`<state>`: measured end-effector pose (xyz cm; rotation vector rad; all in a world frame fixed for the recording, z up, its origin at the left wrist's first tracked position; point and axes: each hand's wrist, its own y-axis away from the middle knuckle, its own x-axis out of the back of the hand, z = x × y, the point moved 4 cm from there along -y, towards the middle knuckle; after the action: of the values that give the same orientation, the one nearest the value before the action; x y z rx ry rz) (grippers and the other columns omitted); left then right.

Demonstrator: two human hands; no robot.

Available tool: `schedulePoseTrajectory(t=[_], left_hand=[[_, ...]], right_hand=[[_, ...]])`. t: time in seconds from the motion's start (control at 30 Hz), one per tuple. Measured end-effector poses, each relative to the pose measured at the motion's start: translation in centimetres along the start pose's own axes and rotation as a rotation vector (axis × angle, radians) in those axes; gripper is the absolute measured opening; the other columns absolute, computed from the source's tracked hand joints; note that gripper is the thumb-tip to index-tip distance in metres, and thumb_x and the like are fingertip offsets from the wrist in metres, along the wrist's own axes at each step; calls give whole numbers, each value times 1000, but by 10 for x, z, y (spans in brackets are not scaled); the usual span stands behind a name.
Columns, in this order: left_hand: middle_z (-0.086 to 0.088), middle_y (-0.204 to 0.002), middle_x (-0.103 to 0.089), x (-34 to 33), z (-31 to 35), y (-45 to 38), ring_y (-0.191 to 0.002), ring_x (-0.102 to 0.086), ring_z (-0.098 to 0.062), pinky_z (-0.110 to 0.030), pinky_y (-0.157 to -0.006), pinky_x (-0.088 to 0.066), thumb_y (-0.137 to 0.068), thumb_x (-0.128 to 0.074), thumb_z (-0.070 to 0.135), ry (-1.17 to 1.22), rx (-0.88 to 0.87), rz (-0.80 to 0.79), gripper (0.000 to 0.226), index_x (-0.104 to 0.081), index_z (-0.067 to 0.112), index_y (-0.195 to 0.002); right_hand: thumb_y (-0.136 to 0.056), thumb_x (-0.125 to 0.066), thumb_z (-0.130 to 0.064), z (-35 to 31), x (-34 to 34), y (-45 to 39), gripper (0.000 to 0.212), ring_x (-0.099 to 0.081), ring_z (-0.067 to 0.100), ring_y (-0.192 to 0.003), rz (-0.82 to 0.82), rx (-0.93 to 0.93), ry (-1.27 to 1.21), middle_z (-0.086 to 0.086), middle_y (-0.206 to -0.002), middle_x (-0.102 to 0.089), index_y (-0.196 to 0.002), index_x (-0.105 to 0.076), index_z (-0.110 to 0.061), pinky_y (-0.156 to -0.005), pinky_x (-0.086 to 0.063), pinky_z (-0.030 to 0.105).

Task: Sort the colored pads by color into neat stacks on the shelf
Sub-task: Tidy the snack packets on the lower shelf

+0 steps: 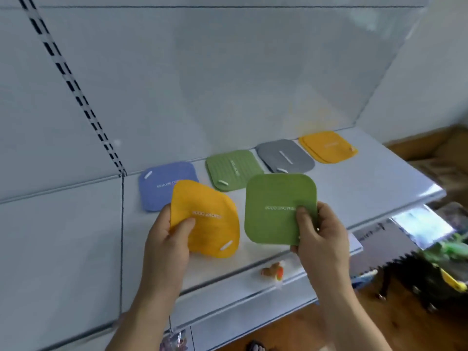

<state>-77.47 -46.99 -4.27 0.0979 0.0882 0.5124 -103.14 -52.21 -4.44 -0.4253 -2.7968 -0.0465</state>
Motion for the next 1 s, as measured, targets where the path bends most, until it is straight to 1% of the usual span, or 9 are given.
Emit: schedulePoseTrajectory(t=[0.13, 0.27, 0.33, 0.4, 0.47, 0.67, 0.83, 0.93, 1.0], left_hand=[[7, -118, -78, 1, 0, 8, -115, -71, -18, -56, -108, -50, -86, -60, 23, -15, -5, 98, 37, -75, 33, -118], [4, -112, -79, 9, 1, 9, -109, -72, -21, -57, -104, -52, -86, -60, 23, -28, -15, 185, 33, -76, 31, -113], [4, -111, -79, 9, 2, 8, -108, -72, -20, -53, -102, -53, -86, -61, 23, -50, -17, 187, 32, -76, 31, -113], [6, -111, -79, 8, 3, 6, -107, -71, -18, -50, -101, -54, -91, -62, 20, -63, -20, 170, 29, -75, 33, -113], [7, -112, -78, 7, 4, 2, -107, -71, -17, -51, -101, -54, -91, -63, 21, -42, -21, 172, 28, -75, 34, -112], [5, -114, -78, -1, 3, -10, -113, -70, -23, -62, -106, -50, -85, -61, 25, 13, 12, 125, 32, -75, 32, -113], [3, -117, -78, -10, 4, -23, -116, -70, -25, -63, -108, -49, -82, -63, 22, 119, 31, 93, 36, -77, 34, -113], [5, -115, -79, -31, 2, -26, -115, -71, -23, -63, -106, -50, -83, -63, 21, 160, 55, 14, 36, -78, 39, -109], [5, -116, -78, -51, 1, -26, -115, -71, -23, -62, -105, -51, -88, -64, 17, 163, 66, -50, 35, -78, 40, -110]], right_hand=[[-104, -56, -20, -18, -32, -49, 17, -62, 13, -53, -171, 38, -15, 0, -70, -64, -89, -64, -22, -47, -55, 33], [-102, -55, -23, -41, -78, -88, 16, -63, 16, -48, -285, 110, 56, -5, -63, -63, -87, -60, -19, -54, -57, 43], [-100, -53, -27, -49, -101, -104, 15, -69, 24, -63, -328, 140, 160, 0, -74, -66, -93, -59, -15, -65, -57, 48], [-100, -54, -27, -48, -117, -114, 16, -67, 39, -89, -360, 208, 397, 10, -90, -68, -103, -58, -11, -73, -48, 42], [-101, -55, -24, -43, -125, -116, 24, -63, 45, -103, -371, 296, 628, 20, -109, -68, -117, -56, -7, -76, -42, 43], [-99, -59, -50, -29, -114, -109, 59, -64, 42, -109, -262, 260, 809, 12, -134, -48, -145, -40, -18, -71, -37, 38], [-98, -64, -41, -16, -79, -83, 36, -66, 38, -87, -132, 504, 712, 7, -126, -55, -127, -61, -20, -63, -45, 37], [-97, -64, -28, 6, -44, -57, 17, -63, 38, -96, -84, 651, 720, 5, -112, -69, -106, -74, -17, -77, -53, 45], [-97, -62, -29, 21, -21, -42, 20, -61, 38, -112, -102, 654, 782, 5, -120, -70, -105, -75, -17, -89, -51, 50]])
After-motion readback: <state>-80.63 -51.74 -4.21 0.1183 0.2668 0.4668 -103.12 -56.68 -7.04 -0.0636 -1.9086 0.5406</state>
